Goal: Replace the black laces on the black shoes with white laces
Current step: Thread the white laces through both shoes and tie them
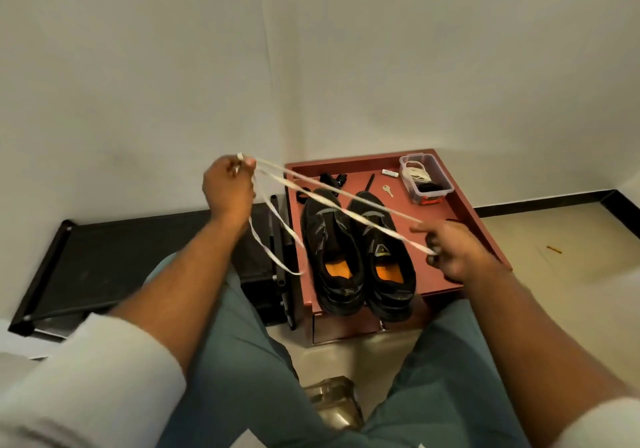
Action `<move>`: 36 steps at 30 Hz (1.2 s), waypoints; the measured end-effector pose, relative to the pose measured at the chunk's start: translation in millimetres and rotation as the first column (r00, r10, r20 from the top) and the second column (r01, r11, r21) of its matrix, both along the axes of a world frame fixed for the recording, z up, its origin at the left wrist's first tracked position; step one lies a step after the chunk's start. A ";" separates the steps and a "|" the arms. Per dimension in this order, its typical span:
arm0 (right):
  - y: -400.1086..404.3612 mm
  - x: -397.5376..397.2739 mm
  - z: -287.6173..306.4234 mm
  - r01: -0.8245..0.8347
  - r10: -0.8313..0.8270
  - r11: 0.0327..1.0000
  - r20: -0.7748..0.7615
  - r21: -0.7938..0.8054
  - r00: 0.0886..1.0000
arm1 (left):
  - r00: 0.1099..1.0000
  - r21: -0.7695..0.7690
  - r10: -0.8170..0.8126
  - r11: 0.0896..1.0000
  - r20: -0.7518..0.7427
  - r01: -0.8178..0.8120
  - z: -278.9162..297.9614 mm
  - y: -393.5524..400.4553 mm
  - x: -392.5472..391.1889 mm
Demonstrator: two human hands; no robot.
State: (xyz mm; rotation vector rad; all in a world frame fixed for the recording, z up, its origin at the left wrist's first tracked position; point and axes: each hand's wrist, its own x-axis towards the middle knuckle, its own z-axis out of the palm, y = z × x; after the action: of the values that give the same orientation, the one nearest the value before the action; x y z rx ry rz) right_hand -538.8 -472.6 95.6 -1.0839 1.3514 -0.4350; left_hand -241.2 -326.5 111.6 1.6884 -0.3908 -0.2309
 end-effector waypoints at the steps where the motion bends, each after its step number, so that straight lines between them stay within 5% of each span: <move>1: -11.0 11.4 12.0 0.023 -0.024 1.000 0.030 0.012 0.999 | 0.999 -0.008 -0.022 1.000 0.030 0.022 19.0 -10.5 11.4; 4: -43.0 41.8 52.6 0.309 -0.283 0.949 0.267 -0.063 0.921 | 0.991 -0.164 -0.115 0.979 0.063 0.124 84.8 -33.3 35.2; 7: -56.2 52.7 77.1 0.408 -0.321 0.899 0.392 -0.161 0.862 | 0.934 0.006 -0.336 0.941 0.125 0.338 119.9 -31.1 35.8; 8: -57.0 52.5 72.6 0.334 -0.256 0.912 0.304 -0.239 0.918 | 0.903 0.136 -0.407 0.911 0.139 0.390 117.3 -25.6 29.8; 10: -48.9 47.4 48.8 0.068 -0.129 0.887 -0.104 -0.458 0.986 | 0.846 0.398 -0.510 0.816 0.153 0.420 89.5 -11.8 9.8; 12: -22.7 44.9 25.7 -0.114 -0.016 0.834 -0.230 -0.539 0.973 | 0.826 0.499 -0.558 0.739 0.078 0.453 45.2 1.2 -15.3; 16: 48.9 59.3 -8.0 -0.296 0.303 0.870 -0.047 -0.394 0.952 | 0.840 0.359 -0.531 0.766 -0.116 0.533 -36.0 29.5 -66.0; 20: 87.1 77.5 -32.0 -0.502 0.539 0.799 0.026 -0.331 0.842 | 0.837 0.275 -0.525 0.790 -0.156 0.547 -62.2 36.9 -81.1; 28: 94.8 86.7 -49.2 -0.407 0.440 0.845 0.017 -0.348 0.898 | 0.768 0.270 -0.612 0.720 -0.186 0.639 -69.4 36.4 -71.8; 31: 95.7 85.5 -49.3 -0.155 0.202 0.929 0.111 -0.337 0.973 | 0.911 0.322 -0.410 0.859 -0.030 0.397 -70.1 36.2 -78.1; 33: 97.7 85.4 -49.0 -0.032 0.095 0.952 0.193 -0.304 0.977 | 0.903 0.263 -0.336 0.876 -0.266 0.404 -66.9 41.4 -91.8; 35: 104.0 85.9 -49.6 -0.038 0.104 0.959 0.226 -0.280 0.969 | 0.681 0.072 -0.383 0.840 -0.625 0.539 -63.7 44.3 -108.8; 36: 108.0 86.7 -50.2 -0.067 0.132 0.960 0.231 -0.271 0.964 | 0.614 -0.004 -0.391 0.845 -0.686 0.534 -62.8 43.5 -113.3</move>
State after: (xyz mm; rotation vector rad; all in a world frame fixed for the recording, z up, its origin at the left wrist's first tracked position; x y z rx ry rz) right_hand -452.1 -364.6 45.4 -1.2631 1.0328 -0.6638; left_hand -354.5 -283.0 48.8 1.5391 -0.2553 -1.2800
